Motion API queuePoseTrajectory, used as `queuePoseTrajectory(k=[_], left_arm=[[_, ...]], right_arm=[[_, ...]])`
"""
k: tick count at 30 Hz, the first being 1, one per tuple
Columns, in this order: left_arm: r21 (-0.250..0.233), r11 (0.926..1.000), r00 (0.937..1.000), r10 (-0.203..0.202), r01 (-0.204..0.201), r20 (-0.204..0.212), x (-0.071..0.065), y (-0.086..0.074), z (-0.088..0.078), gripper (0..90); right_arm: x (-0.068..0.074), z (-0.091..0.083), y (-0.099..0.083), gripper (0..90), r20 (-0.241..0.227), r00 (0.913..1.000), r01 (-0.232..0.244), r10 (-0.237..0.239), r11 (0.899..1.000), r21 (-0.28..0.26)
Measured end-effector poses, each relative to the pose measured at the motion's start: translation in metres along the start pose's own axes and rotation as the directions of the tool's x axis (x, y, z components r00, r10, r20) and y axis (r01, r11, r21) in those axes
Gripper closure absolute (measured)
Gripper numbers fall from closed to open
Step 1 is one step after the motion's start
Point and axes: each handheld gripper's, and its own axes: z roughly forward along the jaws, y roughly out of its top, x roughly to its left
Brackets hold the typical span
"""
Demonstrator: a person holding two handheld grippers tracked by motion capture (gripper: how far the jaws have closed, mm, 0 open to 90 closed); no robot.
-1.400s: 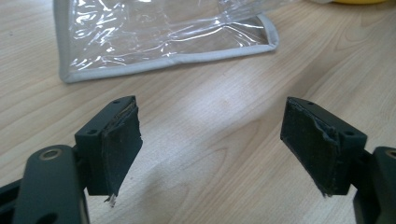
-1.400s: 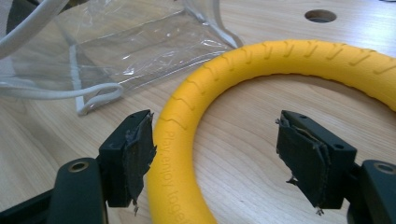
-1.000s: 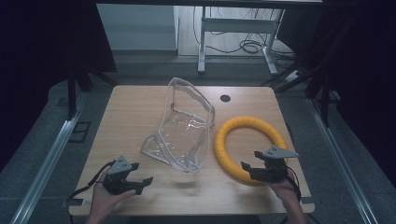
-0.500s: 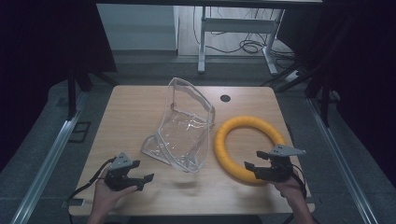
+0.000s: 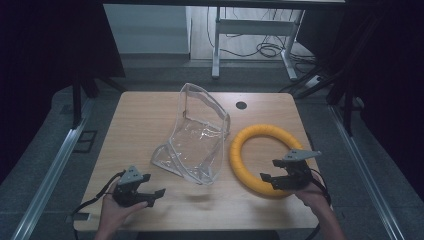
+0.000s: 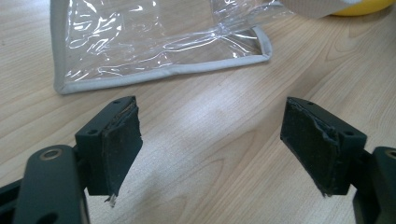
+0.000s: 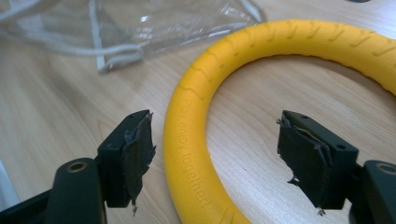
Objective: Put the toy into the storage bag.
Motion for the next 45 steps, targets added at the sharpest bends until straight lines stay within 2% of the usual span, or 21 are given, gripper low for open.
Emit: queuePoseTrajectory(k=[2, 8, 13, 15, 19, 21, 22, 23, 24, 29, 31, 33, 34, 35, 36, 37, 39, 40, 41, 43, 45], left_arm=[[0.0, 1.0, 1.0, 0.0, 0.0, 0.0, -0.002, -0.001, 0.0, 20.1], [0.005, 0.9999, 0.9999, 0.011, -0.011, -0.003, -0.006, -0.001, -0.002, 20.2], [0.014, 0.9997, 0.9998, 0.019, -0.019, 0.003, -0.01, -0.002, 0.001, 20.1], [0.011, 0.9997, 0.9998, 0.019, -0.019, 0.003, -0.01, -0.002, 0.001, 20.1], [0.013, 0.9997, 0.9998, 0.019, -0.019, 0.002, -0.01, -0.002, 0.001, 20.2], [0.015, 0.9997, 0.9998, 0.019, -0.019, 0.003, -0.01, -0.002, 0.002, 20.1], [0.016, 0.9997, 0.9998, 0.019, -0.019, 0.003, -0.01, -0.002, 0.002, 20.1], [0.017, 0.9997, 0.9998, 0.02, -0.02, 0.003, -0.011, -0.002, 0.002, 20.1], [0.016, 0.9996, 0.9998, 0.022, -0.022, 0.004, -0.011, -0.002, 0.002, 20.1], [0.016, 0.9996, 0.9997, 0.024, -0.024, 0.001, -0.011, -0.001, 0.001, 20.1], [0.017, 0.9996, 0.9997, 0.024, -0.024, 0.001, -0.011, -0.001, 0.001, 20.1], [0.017, 0.9996, 0.9997, 0.023, -0.023, 0.002, -0.011, -0.001, 0.002, 20.1], [0.017, 0.9996, 0.9997, 0.023, -0.023, 0.002, -0.011, -0.001, 0.002, 20.1], [0.018, 0.9996, 0.9997, 0.023, -0.023, 0.0, -0.011, -0.001, 0.002, 20.1], [0.018, 0.9996, 0.9997, 0.023, -0.023, 0.0, -0.011, -0.001, 0.002, 20.1], [0.017, 0.9996, 0.9997, 0.024, -0.024, 0.0, -0.011, -0.001, 0.002, 20.1], [0.017, 0.9996, 0.9997, 0.024, -0.024, 0.0, -0.011, -0.001, 0.002, 20.1], [0.017, 0.9996, 0.9997, 0.023, -0.023, 0.0, -0.011, -0.001, 0.002, 20.1], [0.018, 0.9996, 0.9997, 0.024, -0.024, -0.001, -0.011, -0.001, 0.002, 20.1], [0.018, 0.9995, 0.9997, 0.025, -0.025, -0.001, -0.011, -0.001, 0.002, 20.1], [0.018, 0.9995, 0.9997, 0.025, -0.025, -0.001, -0.011, -0.001, 0.001, 20.1]], right_arm=[[0.002, 0.004, 0.01, 25.7, -0.024, 0.9984, 0.052, -0.051, 0.997, 0.052], [0.005, 0.012, 0.023, 25.8, -0.052, 0.9955, 0.085, -0.08, 0.989, 0.121], [0.008, 0.023, 0.031, 25.3, -0.089, 0.9884, 0.14, -0.123, 0.968, 0.21], [0.011, 0.03, 0.033, 25.3, -0.104, 0.9838, 0.169, -0.146, 0.947, 0.274], [0.013, 0.036, 0.034, 25.4, -0.117, 0.9815, 0.181, -0.151, 0.932, 0.313], [0.014, 0.041, 0.033, 25.4, -0.125, 0.9793, 0.193, -0.159, 0.92, 0.342], [0.015, 0.045, 0.032, 25.3, -0.133, 0.9772, 0.204, -0.166, 0.906, 0.37], [0.015, 0.045, 0.032, 25.3, -0.133, 0.9772, 0.204, -0.166, 0.906, 0.37], [0.016, 0.051, 0.03, 25.4, -0.132, 0.9747, 0.219, -0.181, 0.89, 0.401], [0.018, 0.065, 0.023, 26.8, -0.133, 0.9676, 0.252, -0.215, 0.842, 0.477], [0.019, 0.068, 0.022, 27.4, -0.134, 0.9668, 0.256, -0.217, 0.835, 0.487], [0.02, 0.076, 0.019, 30.2, -0.148, 0.9621, 0.273, -0.229, 0.815, 0.511], [0.02, 0.076, 0.019, 30.2, -0.148, 0.9621, 0.273, -0.229, 0.815, 0.511], [0.021, 0.081, 0.018, 31.9, -0.152, 0.9606, 0.278, -0.233, 0.8, 0.532], [0.021, 0.081, 0.018, 31.9, -0.152, 0.9606, 0.278, -0.233, 0.8, 0.532], [0.022, 0.086, 0.018, 33.0, -0.155, 0.9587, 0.284, -0.238, 0.785, 0.55], [0.022, 0.088, 0.017, 33.6, -0.158, 0.9556, 0.294, -0.248, 0.778, 0.555], [0.024, 0.092, 0.017, 35.7, -0.161, 0.9542, 0.298, -0.252, 0.758, 0.58], [0.025, 0.094, 0.017, 36.9, -0.161, 0.9531, 0.301, -0.256, 0.75, 0.589], [0.026, 0.097, 0.018, 39.2, -0.161, 0.953, 0.301, -0.257, 0.74, 0.602], [0.025, 0.098, 0.018, 40.7, -0.163, 0.9532, 0.3, -0.254, 0.738, 0.605]])
